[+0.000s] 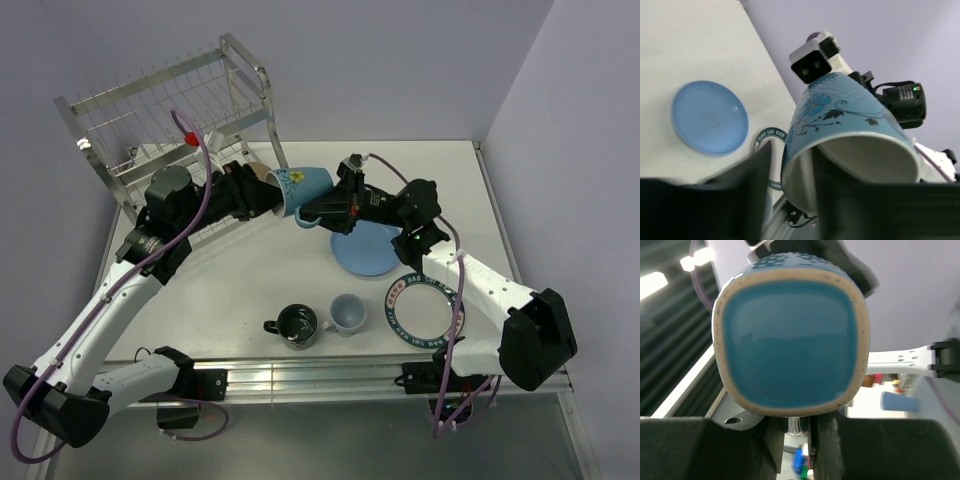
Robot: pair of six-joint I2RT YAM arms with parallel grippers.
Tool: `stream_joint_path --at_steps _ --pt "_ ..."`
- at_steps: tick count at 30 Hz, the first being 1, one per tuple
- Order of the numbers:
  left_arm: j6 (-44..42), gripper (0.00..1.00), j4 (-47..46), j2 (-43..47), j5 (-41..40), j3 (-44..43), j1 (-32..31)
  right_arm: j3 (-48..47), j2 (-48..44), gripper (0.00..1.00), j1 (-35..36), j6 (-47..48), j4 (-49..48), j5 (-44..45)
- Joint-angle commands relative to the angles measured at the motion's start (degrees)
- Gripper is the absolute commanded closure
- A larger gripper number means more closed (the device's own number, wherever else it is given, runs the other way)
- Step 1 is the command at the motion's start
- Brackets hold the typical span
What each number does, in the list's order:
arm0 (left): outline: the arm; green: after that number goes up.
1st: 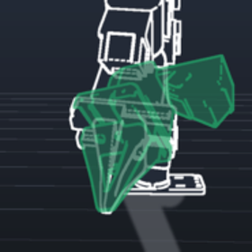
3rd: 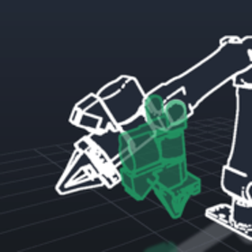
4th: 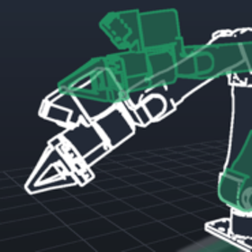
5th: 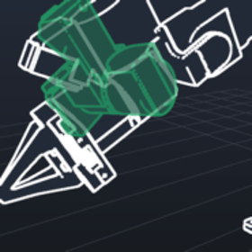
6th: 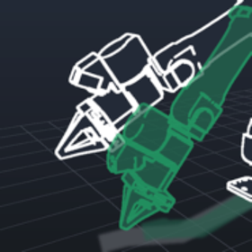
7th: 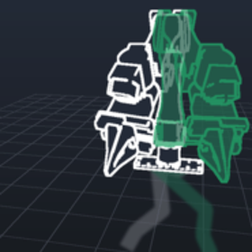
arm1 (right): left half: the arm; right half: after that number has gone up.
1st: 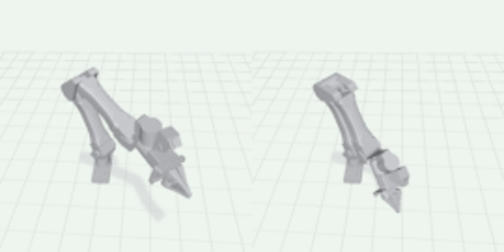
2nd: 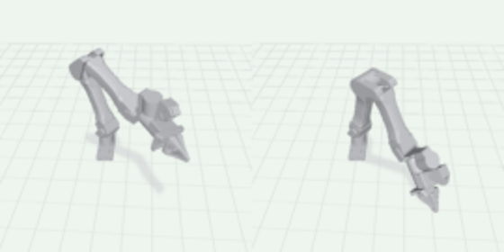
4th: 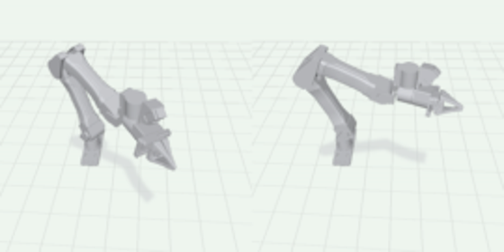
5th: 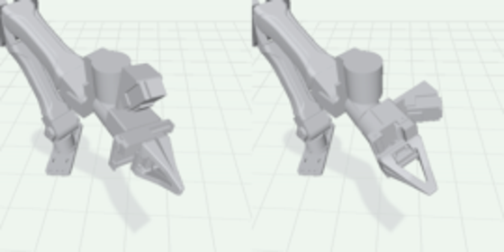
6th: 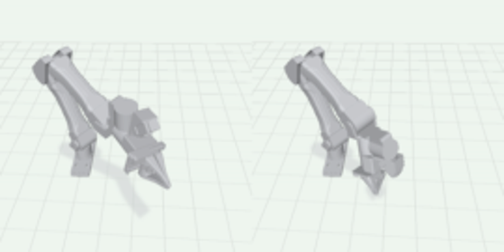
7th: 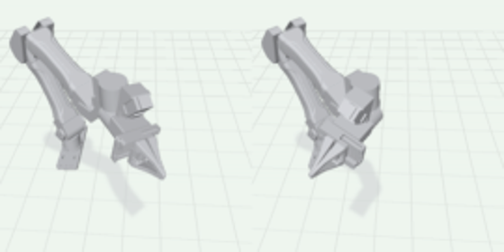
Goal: Load the mixed dishes into the dish rack
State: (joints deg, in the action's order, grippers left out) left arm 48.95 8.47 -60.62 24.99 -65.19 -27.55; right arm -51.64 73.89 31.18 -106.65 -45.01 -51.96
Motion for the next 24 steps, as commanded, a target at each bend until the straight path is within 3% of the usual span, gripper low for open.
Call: stream_joint_path --at_steps 1,4,5,8,9,12,13,18,24 --pt "-2.4 0.5 5.0 2.5 -2.7 -4.1 -0.5 -6.0 -1.9 1.0 0.9 10.3 7.3 1.3" --pt "-6.2 0.02 13.2 6.7 -12.7 -6.3 -0.5 -10.1 -3.3 1.0 0.9 25.2 23.9 2.0" --pt "-6.9 0.01 19.8 9.0 -18.3 -7.1 -0.5 -12.2 -3.5 1.0 0.9 29.4 28.1 2.9" --pt "-8.3 0.01 32.0 13.8 -25.3 -10.5 -0.5 -15.5 -3.6 1.0 1.3 43.6 41.6 7.6" --pt "-7.9 0.01 34.8 15.0 -31.1 -11.4 -0.6 -16.2 -3.6 1.0 1.9 50.9 48.2 11.8" --pt "-7.1 0.01 43.2 18.8 -36.7 -15.2 -0.5 -18.8 -2.3 1.0 4.3 64.1 59.1 21.2" --pt "-7.0 0.01 44.5 19.3 -37.0 -16.9 -0.6 -18.9 -1.7 1.0 6.9 66.5 60.5 27.8" --pt "-5.6 0.01 50.5 19.6 -36.0 -22.0 -0.5 -19.3 4.3 1.0 17.6 77.7 60.0 46.7" --pt "-6.5 0.01 53.5 18.8 -32.6 -29.7 -0.6 -15.7 12.0 1.0 29.3 88.0 40.7 57.1"
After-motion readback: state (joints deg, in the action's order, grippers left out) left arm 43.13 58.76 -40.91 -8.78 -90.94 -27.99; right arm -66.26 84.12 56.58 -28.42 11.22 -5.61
